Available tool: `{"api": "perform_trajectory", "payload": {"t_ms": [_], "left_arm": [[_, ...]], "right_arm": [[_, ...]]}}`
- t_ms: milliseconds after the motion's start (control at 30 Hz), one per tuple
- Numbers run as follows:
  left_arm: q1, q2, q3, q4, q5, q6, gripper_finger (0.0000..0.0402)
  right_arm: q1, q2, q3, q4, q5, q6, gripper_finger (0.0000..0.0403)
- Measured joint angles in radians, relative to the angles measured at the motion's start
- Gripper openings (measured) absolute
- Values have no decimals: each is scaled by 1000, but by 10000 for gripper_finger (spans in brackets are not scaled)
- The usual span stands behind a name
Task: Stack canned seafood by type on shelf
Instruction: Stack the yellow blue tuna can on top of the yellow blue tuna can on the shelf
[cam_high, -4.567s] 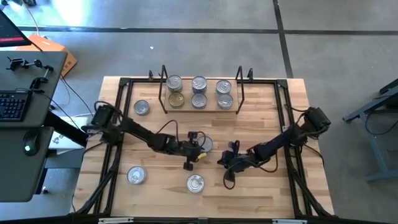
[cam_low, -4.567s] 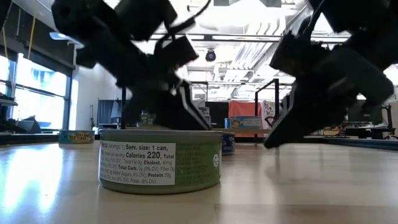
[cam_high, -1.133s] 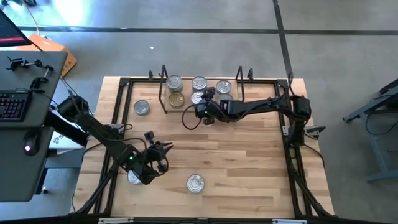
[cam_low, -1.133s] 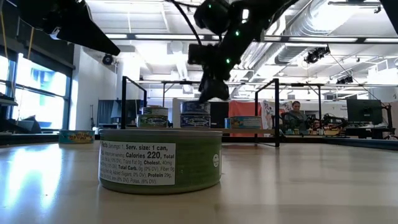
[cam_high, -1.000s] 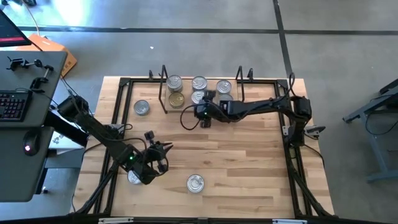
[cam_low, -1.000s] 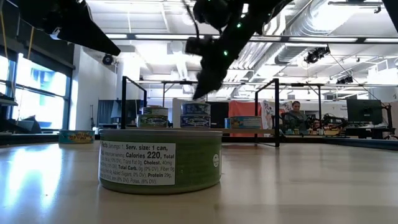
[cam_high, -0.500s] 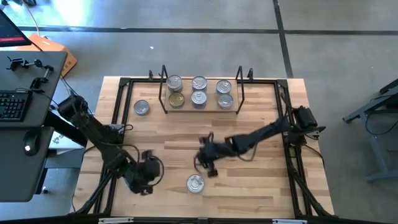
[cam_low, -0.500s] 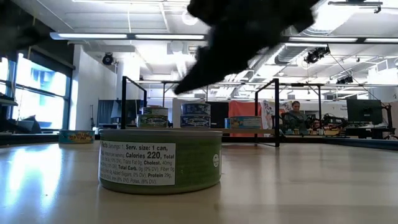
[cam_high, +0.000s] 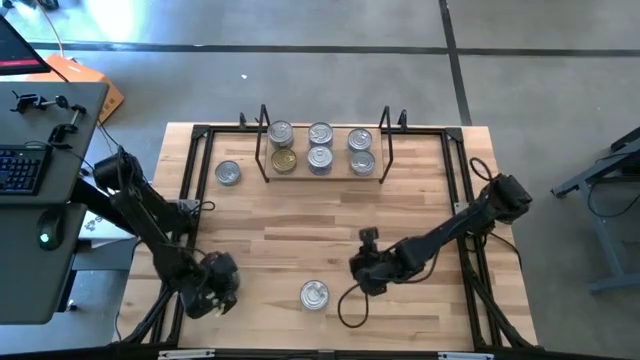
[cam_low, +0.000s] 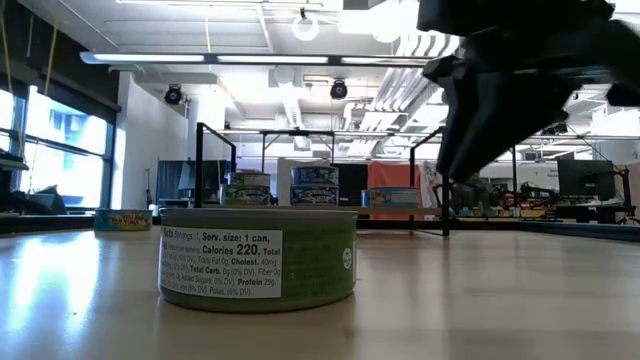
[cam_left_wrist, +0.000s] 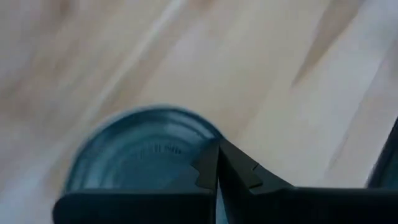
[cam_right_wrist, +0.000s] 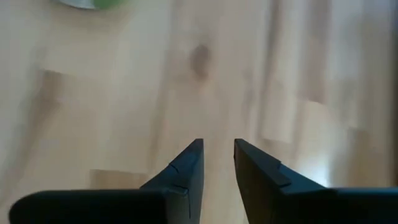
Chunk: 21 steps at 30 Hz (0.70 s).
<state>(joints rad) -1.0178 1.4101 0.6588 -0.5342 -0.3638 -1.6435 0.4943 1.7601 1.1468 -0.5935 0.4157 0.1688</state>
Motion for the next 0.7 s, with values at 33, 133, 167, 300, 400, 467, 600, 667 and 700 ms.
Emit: {"api": "perform_trajectory", "payload": {"t_ms": [33,133,167,300,400,467,600,667,700], "left_arm": [[15,1,-13,36,-51,32,1],[74,8,-31,149,-223,219,0],[98,8,-29,212,-294,311,0],[176,3,-2,376,-461,707,0],[209,0,36,411,-420,936,0],[218,-1,70,369,-310,1073,0],[214,0,178,116,-101,1120,3],[212,-1,232,-52,2,1007,9],[212,-1,244,-117,53,942,13]], "right_arm": [[2,-7,0,-19,21,16,78],[3,-27,0,-34,66,62,78],[4,-30,0,-32,78,73,78],[1,-22,0,17,127,96,78],[-18,-5,0,81,148,63,78],[-34,3,0,108,131,28,78],[-63,6,0,115,110,-13,78],[-82,6,0,116,105,-19,78],[-92,6,0,116,105,-19,78]]}}
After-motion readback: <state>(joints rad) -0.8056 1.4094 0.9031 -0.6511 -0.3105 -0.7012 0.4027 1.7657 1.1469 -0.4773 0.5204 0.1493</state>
